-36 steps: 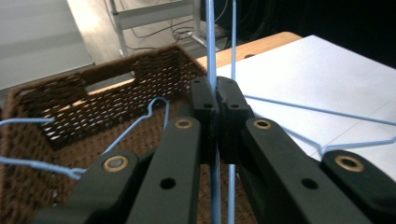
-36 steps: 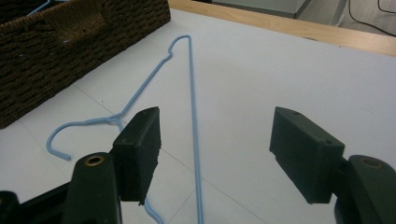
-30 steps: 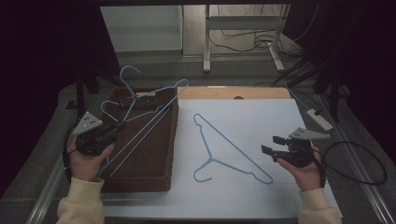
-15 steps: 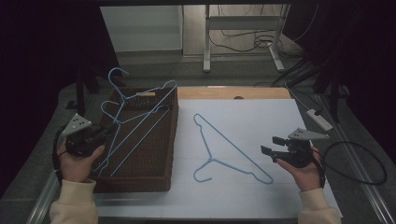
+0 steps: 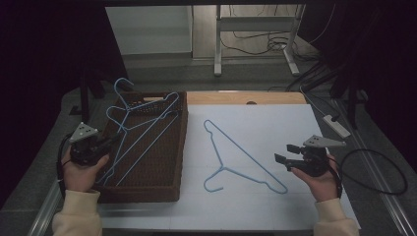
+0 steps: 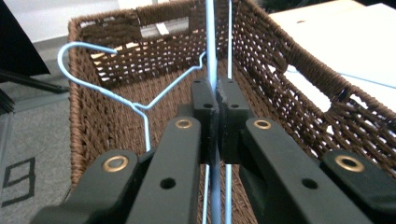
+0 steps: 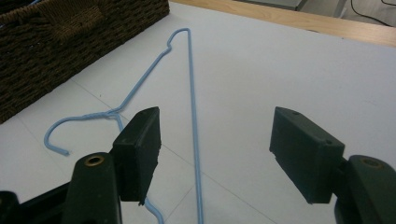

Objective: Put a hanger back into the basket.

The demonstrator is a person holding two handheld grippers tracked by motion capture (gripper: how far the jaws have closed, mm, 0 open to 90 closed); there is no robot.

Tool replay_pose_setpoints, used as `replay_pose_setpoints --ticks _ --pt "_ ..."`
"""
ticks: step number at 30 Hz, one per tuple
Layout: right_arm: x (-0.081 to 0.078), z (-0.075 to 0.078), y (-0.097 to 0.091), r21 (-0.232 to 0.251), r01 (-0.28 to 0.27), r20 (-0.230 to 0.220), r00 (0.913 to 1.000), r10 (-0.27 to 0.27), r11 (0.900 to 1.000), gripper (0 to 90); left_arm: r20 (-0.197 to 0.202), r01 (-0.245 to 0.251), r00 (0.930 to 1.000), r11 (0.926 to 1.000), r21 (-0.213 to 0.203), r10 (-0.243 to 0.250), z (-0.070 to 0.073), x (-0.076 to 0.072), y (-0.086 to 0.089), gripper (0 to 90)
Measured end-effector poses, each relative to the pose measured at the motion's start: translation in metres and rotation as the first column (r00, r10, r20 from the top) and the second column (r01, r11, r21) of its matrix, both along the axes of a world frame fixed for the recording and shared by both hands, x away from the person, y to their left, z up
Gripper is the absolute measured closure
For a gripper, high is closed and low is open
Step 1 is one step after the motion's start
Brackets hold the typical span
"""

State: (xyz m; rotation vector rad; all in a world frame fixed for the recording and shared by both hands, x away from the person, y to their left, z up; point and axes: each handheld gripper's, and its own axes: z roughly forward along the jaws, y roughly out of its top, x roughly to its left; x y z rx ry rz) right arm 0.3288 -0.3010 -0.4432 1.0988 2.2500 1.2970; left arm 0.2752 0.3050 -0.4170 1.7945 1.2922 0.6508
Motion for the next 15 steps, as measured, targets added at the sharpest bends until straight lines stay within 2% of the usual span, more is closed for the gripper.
replay_pose_setpoints --ticks 6,12,15 --pt "0.0 0.0 0.001 -0.003 -0.002 0.001 1.0 0.002 1.0 34.4 -0.045 0.009 0.9989 0.9998 0.02 -0.008 -0.01 0.009 -0.005 87.2" --pt "0.0 0.0 0.001 0.0 -0.004 0.0 1.0 0.004 1.0 34.3 -0.106 -0.011 0.9942 0.9991 0.041 0.016 -0.019 0.018 -0.011 87.2" --pt "0.0 0.0 0.001 0.002 -0.007 -0.001 1.0 0.007 1.0 34.3 -0.121 -0.027 0.9922 0.9985 0.047 0.032 -0.022 0.022 -0.013 87.2"
